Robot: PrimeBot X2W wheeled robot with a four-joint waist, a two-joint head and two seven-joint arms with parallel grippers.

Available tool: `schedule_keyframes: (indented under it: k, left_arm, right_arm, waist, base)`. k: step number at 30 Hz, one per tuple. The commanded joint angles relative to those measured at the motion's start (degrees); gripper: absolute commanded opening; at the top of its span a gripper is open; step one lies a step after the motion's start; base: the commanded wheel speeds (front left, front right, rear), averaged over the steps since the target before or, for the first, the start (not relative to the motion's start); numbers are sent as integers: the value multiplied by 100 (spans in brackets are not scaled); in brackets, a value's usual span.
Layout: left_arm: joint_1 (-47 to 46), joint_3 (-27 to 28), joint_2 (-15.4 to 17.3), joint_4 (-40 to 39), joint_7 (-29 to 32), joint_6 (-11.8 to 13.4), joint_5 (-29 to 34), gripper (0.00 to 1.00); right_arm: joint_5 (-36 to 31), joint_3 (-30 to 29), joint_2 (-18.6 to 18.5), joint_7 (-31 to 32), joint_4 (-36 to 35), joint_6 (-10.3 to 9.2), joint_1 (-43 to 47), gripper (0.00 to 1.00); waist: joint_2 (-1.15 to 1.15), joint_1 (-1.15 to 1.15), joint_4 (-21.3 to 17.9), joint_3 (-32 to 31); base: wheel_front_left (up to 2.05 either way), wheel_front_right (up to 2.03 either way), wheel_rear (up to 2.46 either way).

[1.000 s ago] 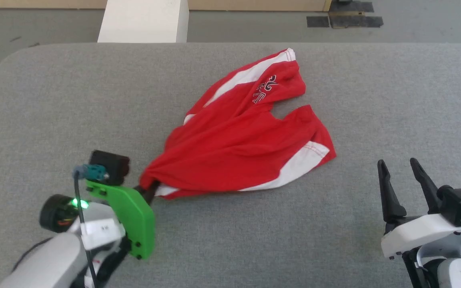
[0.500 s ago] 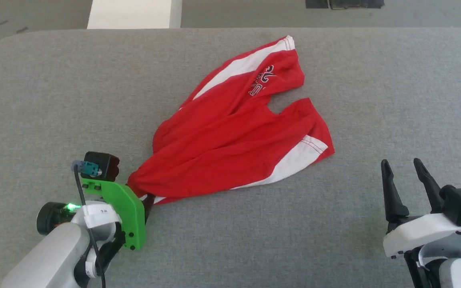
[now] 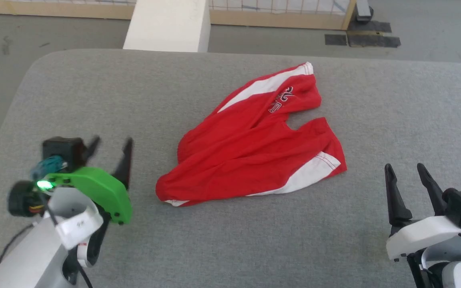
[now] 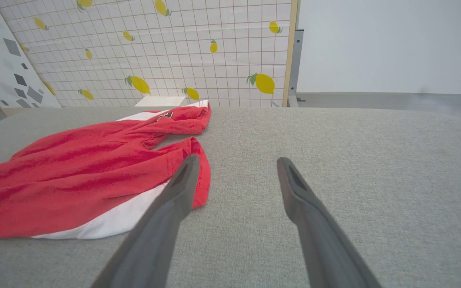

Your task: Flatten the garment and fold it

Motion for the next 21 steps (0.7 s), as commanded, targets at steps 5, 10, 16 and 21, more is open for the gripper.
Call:
schedule_keyframes:
  k: [5,10,16,21]
  left_arm:
    - [196,177,-243,58,-1405,237,587,100]
    - [453,-151,-364,300,-1996,228,1080,100]
    - [485,-421,-558,468,-2107,128,1256,100]
    - [381,-575,-692,566,-2128,24,1318,100]
  right_arm:
    - [-18,40,6,52,-75,-6,110,100]
    - [-129,207,-11,254,-173,-6,114,100]
    - [85,759,-611,1207,-269,-6,-299,100]
    - [591,1365,-1389,2695,-118,-6,-973,100]
  waist:
    - [0,0,120,-100]
    - [0,0,226,-60]
    - [0,0,444,131]
    - [0,0,639,325]
  base:
    - [0,0,0]
    - [0,0,0]
    - [0,0,0]
    - [0,0,0]
